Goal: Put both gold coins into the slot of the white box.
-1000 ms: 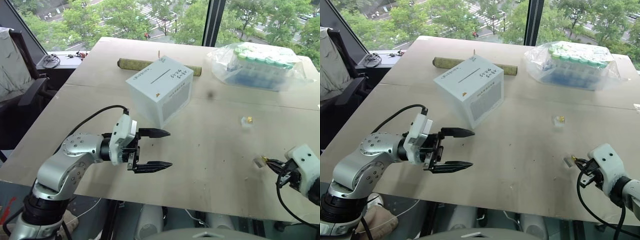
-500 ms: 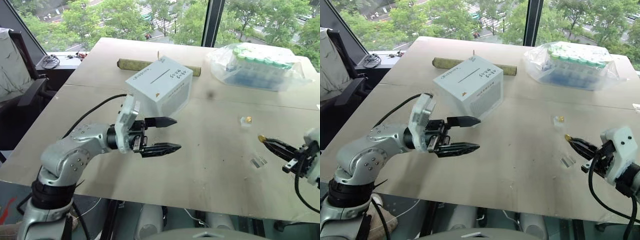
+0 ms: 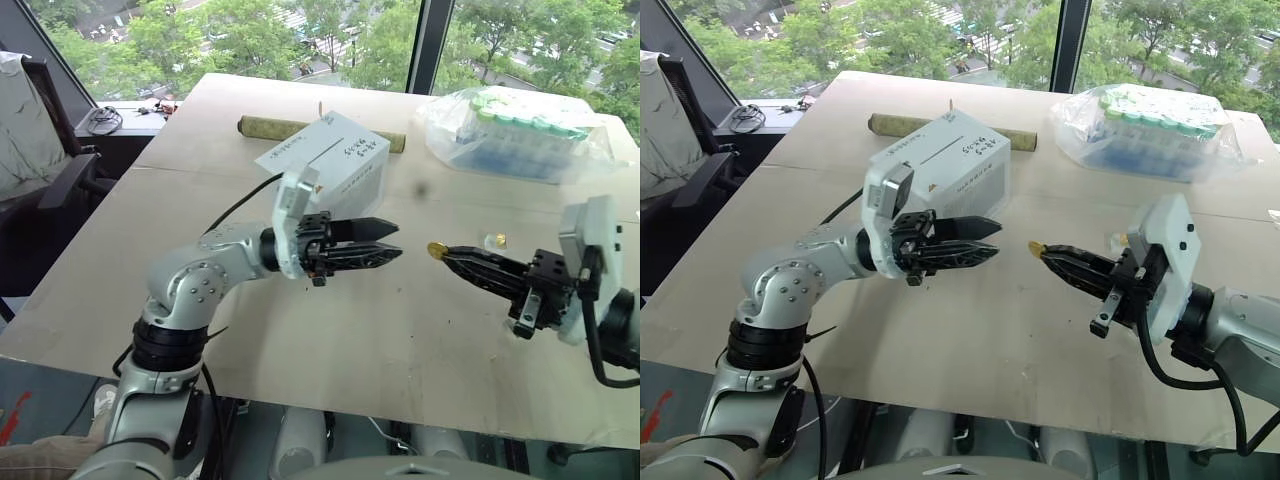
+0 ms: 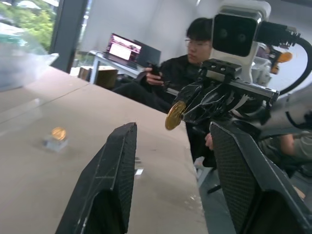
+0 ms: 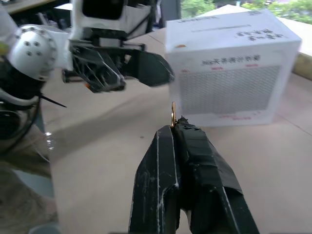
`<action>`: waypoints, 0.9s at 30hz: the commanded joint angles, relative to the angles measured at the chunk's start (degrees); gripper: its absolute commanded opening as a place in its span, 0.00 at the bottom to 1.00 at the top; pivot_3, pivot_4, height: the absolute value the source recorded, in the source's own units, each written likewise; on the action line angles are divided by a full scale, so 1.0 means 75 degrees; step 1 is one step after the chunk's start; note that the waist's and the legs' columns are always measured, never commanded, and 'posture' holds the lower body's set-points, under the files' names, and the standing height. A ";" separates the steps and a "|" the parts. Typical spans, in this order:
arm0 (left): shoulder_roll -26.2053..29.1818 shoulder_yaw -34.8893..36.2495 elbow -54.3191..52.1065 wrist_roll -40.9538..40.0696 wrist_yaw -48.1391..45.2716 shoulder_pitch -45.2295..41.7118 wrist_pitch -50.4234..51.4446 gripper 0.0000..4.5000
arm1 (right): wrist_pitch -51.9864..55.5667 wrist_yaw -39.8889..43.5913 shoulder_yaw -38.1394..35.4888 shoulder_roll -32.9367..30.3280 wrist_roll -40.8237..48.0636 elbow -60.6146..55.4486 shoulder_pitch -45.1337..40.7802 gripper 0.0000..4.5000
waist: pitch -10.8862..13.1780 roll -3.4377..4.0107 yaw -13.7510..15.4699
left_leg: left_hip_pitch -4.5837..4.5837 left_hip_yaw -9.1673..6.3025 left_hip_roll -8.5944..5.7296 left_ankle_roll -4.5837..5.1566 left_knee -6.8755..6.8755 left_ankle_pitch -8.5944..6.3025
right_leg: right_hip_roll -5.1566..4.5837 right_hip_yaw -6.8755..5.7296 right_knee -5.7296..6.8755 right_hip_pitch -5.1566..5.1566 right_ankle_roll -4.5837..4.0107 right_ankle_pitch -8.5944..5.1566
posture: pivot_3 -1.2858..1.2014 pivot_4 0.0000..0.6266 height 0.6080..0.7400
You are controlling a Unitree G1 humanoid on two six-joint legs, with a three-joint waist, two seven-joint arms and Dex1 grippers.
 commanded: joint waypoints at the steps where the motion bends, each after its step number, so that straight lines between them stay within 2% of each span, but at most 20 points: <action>1: -0.0120 -0.0103 0.0012 0.0072 -0.0206 -0.0189 -0.0130 0.54 | -0.0407 -0.0194 0.0173 -0.0181 0.0306 -0.0049 -0.0204 0.00 | 0.0001 0.0000 -0.0004 | 0.0000 0.0000 0.0000 0.0000 0.0000 0.0000 | 0.0000 0.0001 0.0000 0.0000 0.0000 0.0000 | 0.52 0.24 1.00; 15: -0.0280 -0.0168 0.0027 0.0232 -0.0466 -0.0218 -0.0148 0.54 | -0.0930 -0.0236 0.0520 -0.0623 0.0493 -0.0094 -0.0224 0.00 | 0.0001 0.0000 -0.0004 | 0.0000 -0.0001 0.0001 0.0000 0.0003 0.0000 | 0.0000 0.0000 0.0002 -0.0001 0.0004 -0.0003 | 0.52 0.24 1.00; 17: -0.0285 -0.0171 0.0038 0.0242 -0.0489 -0.0227 -0.0155 0.42 | -0.0976 -0.0221 0.0520 -0.0672 0.0503 -0.0108 -0.0189 0.00 | 0.0001 0.0000 -0.0004 | 0.0000 -0.0001 0.0001 0.0000 0.0003 0.0000 | 0.0000 0.0000 0.0003 -0.0001 0.0006 -0.0004 | 0.52 0.24 1.00; 18: -0.0270 -0.0176 0.0032 0.0270 -0.0532 -0.0173 -0.0197 0.39 | -0.0991 -0.0212 0.0521 -0.0691 0.0490 -0.0123 -0.0164 0.00 | 0.0001 0.0000 -0.0003 | 0.0000 -0.0002 0.0001 0.0000 0.0003 0.0000 | 0.0000 -0.0001 0.0003 -0.0001 0.0006 -0.0004 | 0.52 0.24 1.00; 27: -0.0242 -0.0247 0.0009 0.0526 -0.0901 0.0221 -0.0521 0.39 | -0.1130 -0.0223 0.0522 -0.0739 0.0446 -0.0266 0.0082 0.00 | 0.0001 0.0000 0.0002 | -0.0001 -0.0003 0.0001 0.0000 0.0003 0.0000 | 0.0000 -0.0003 0.0002 -0.0001 0.0006 -0.0003 | 0.52 0.24 1.00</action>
